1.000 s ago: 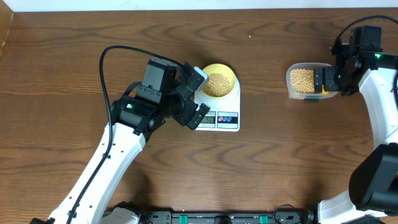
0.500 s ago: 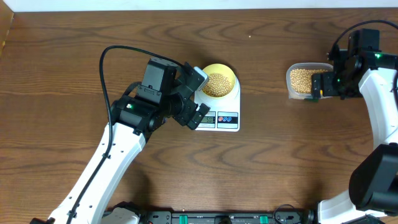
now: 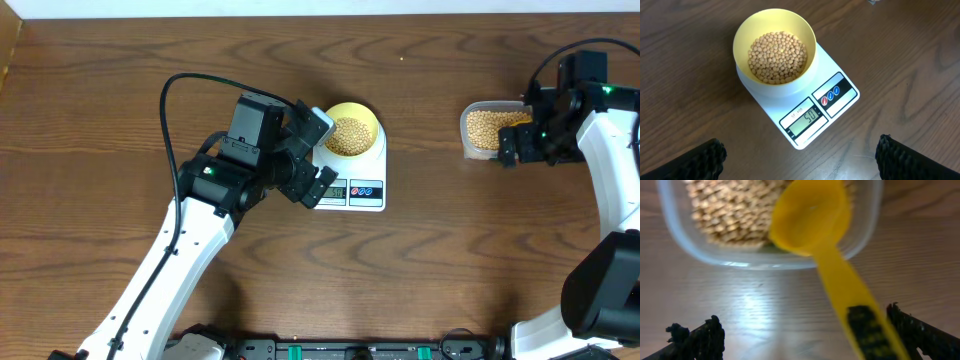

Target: Scoop item into bowl and weigh 50g on scale

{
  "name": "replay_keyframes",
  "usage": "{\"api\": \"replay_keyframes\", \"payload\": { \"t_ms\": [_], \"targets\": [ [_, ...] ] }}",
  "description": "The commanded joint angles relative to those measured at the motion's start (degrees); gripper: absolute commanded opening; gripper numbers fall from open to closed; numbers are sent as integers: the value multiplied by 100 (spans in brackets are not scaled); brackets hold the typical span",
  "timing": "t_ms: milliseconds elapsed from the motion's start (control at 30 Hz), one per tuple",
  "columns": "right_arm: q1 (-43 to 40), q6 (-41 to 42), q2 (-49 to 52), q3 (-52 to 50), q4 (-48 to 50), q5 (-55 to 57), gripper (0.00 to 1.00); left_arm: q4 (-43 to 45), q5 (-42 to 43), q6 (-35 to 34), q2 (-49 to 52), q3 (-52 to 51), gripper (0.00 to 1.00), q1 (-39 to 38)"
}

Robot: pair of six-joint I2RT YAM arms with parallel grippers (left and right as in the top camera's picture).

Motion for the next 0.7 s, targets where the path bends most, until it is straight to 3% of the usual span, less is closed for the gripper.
{"api": "replay_keyframes", "payload": {
  "t_ms": [0,300,667],
  "targets": [
    [-83,-127,33,7,256,708,99,-7,55,98,39,-42,98,15],
    [-83,-109,33,7,1121,675,99,-7,55,98,39,-42,98,15],
    [-83,-114,33,7,1294,-262,99,-7,55,101,39,-42,98,15]
  ]
}}
